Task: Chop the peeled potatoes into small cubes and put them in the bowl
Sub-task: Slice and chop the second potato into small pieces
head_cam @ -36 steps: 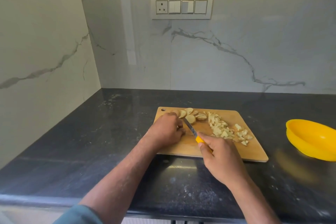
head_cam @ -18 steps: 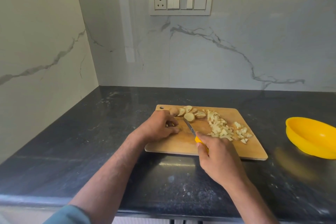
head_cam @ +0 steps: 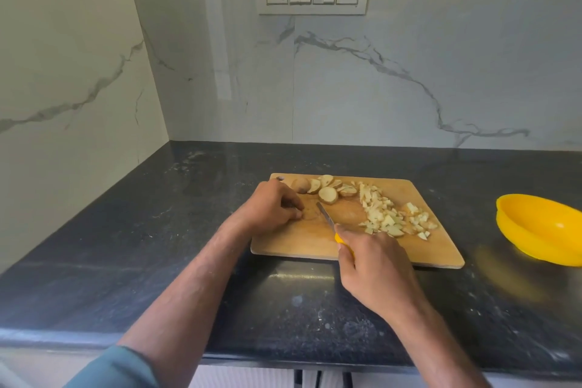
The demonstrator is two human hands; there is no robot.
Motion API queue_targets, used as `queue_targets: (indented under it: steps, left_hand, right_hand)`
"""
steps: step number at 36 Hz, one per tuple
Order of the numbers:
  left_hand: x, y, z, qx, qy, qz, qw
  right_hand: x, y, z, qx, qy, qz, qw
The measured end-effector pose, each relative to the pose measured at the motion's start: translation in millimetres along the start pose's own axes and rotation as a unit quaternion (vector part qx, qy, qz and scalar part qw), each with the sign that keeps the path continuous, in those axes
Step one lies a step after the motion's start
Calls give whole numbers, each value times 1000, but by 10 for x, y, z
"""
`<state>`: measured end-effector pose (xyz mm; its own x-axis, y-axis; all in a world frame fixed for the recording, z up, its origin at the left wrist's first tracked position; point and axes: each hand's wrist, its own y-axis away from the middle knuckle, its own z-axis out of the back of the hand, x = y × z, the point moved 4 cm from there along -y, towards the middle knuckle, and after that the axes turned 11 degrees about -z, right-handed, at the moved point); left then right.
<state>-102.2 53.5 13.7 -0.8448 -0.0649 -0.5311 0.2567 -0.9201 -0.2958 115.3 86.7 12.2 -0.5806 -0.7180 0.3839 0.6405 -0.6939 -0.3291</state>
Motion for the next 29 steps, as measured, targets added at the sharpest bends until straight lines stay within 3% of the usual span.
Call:
queue_targets:
  steps: [8,17,29]
  left_hand:
    - [-4,1,-30,-19,30,10,999]
    - [3,-6,-44,-9,34,5,999]
    - [-24,-50,-135,-34,12,-1,999]
  right_hand:
    - [59,4,-30,29,13,33,999]
    - [4,-27,-69,0,-29,13,1000]
    - [102,-139,-85,-5,7,34,999]
